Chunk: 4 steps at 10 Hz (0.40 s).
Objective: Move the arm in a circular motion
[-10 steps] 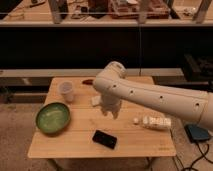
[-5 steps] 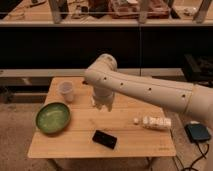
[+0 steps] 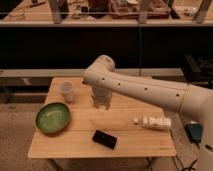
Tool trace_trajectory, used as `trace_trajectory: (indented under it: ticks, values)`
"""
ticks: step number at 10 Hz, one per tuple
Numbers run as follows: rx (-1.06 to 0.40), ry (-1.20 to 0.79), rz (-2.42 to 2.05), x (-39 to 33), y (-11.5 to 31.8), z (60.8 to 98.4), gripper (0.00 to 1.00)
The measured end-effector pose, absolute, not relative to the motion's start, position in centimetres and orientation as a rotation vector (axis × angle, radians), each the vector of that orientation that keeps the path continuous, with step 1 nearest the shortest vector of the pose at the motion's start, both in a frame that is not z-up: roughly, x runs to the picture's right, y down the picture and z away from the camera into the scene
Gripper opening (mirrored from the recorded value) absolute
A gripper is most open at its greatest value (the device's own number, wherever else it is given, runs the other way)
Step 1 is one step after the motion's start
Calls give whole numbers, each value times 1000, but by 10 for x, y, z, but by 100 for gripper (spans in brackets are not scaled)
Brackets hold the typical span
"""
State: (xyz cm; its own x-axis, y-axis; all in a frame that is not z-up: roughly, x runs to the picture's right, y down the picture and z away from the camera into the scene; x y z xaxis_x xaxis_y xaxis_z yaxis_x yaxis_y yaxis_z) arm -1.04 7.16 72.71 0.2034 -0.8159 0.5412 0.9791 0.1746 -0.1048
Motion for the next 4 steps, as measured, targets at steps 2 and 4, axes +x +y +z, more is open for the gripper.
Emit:
trace_trajectory:
  ticks: [2,4]
  values:
    - [-482,-379,-1357,-3,63,728,41]
    - [-485,-364,-1464,-3,70,727,41]
